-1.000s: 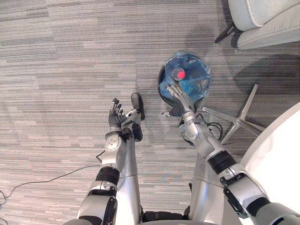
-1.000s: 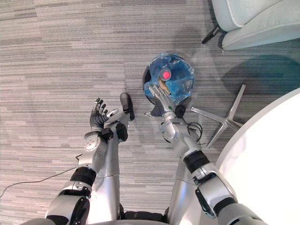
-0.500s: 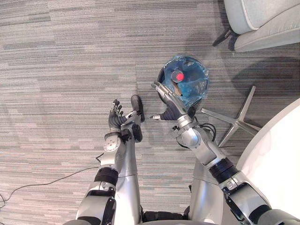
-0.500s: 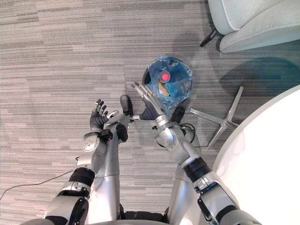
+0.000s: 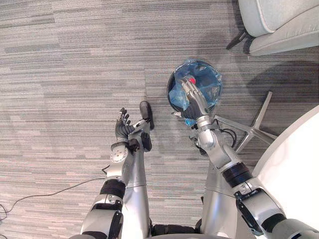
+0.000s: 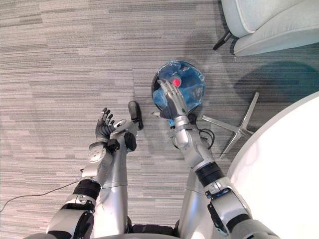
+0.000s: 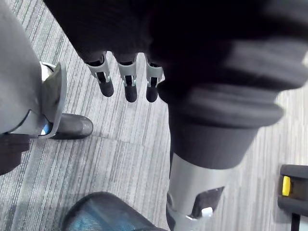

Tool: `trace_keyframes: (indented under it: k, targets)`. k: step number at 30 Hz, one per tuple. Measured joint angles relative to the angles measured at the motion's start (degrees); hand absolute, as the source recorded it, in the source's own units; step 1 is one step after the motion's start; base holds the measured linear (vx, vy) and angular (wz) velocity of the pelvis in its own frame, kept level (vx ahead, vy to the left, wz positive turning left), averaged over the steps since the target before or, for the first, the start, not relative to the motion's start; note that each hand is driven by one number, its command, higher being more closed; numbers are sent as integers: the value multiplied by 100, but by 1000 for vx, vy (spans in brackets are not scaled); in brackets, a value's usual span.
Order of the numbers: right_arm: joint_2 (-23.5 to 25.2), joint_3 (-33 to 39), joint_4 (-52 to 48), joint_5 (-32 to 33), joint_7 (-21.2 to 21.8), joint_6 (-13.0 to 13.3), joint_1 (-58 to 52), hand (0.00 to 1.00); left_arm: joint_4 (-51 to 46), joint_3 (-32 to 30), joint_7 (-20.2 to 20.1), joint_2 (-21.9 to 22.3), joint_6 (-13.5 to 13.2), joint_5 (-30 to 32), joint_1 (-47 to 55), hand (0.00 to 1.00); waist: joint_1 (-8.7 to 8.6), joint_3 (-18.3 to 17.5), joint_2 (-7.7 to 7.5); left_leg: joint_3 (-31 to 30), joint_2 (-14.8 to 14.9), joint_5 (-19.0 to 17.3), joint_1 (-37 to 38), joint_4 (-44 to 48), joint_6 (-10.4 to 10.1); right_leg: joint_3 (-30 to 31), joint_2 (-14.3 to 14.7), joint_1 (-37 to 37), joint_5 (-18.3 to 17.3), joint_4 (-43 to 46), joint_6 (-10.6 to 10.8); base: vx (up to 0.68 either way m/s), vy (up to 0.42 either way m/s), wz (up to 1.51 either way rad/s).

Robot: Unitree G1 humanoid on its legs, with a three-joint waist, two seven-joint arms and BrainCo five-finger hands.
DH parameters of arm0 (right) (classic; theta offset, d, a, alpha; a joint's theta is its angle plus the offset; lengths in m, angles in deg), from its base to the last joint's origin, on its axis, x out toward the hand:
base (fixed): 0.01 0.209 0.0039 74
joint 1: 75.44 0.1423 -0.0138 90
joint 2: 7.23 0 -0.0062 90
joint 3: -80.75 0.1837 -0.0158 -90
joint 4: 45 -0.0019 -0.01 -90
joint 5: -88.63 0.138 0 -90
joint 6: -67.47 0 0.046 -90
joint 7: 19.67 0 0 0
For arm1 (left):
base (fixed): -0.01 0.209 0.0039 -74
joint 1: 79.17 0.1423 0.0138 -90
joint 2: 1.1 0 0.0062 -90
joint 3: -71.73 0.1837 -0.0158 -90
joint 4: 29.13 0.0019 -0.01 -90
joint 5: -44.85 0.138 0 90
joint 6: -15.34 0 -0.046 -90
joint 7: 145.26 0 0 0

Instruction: Gather rubbish on tea table into small bin, then transfer packed bag to large trash can.

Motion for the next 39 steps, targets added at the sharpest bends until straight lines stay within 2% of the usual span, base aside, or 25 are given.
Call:
trace_keyframes:
  k: [7, 16, 17, 27, 39]
  targets:
    - [13, 218, 1107, 4, -50, -281, 497, 0, -187, -57, 8, 6, -50, -33, -7, 0, 13, 4, 7, -14, -13, 28, -280, 13, 8, -2, -16, -276, 0, 47, -1, -7, -4, 1]
    - [22, 152, 2123, -62, 37, -405, 719, 0, -301, -57, 6, 30, -198, -104, -68, 0, 112, 19, 58, -75, -13, -5, -527, 154, -1, -21, -51, -522, -82, 239, -65, -26, -12, 3]
    - [35, 99, 2199, -128, 48, -407, 715, 100, -317, -57, 7, 38, -204, -104, -68, 0, 121, 19, 58, -78, -13, -4, -544, 154, -1, -22, -51, -540, -82, 246, -66, -45, -11, 2]
    - [122, -289, 2468, -387, 166, -379, 701, 100, -322, -55, 9, 80, -240, -103, -98, 0, 150, 18, 60, -80, -35, 3, -573, 157, -9, -20, -75, -586, -97, 294, -89, -32, -8, 1]
    - [130, -414, 2355, -24, 142, -376, 655, 100, -120, -60, 18, 123, -183, -100, -207, 0, 155, 7, 78, -96, -35, 16, -449, 172, 6, -21, -71, -455, -97, 303, -90, -36, -9, -1]
